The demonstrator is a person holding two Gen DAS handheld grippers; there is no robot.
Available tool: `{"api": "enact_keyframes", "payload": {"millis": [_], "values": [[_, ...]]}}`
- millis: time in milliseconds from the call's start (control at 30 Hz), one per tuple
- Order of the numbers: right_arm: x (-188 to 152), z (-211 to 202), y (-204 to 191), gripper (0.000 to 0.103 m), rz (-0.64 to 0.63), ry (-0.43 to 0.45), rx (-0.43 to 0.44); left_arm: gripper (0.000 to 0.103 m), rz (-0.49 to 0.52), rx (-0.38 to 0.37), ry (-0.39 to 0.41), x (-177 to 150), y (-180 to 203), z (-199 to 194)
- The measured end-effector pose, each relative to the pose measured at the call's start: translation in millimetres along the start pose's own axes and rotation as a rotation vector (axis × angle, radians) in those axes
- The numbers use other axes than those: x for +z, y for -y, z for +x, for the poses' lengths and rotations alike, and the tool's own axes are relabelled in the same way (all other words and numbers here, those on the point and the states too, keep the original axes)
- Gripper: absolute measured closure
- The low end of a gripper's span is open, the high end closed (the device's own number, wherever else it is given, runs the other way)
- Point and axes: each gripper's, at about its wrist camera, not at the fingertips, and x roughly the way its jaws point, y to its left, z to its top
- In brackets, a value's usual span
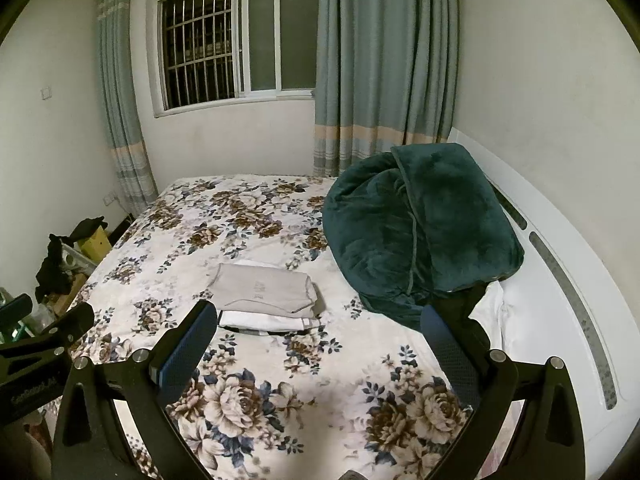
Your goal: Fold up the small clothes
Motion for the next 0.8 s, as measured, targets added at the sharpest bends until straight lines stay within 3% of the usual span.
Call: {"api": "enact_keyframes", "payload": {"millis": [333,800], "values": [[18.4,-5.4,-9.1,0.0,-0.011,0.003,0.016,0.0,0.0,0.004,0.003,2.4,-3.5,1.4],[14.5,-3.6,-13.6,0.0,-0.008,0.007,0.017,0.0,-0.005,0.006,0.019,16.9,-7.9,-2.1]]}}
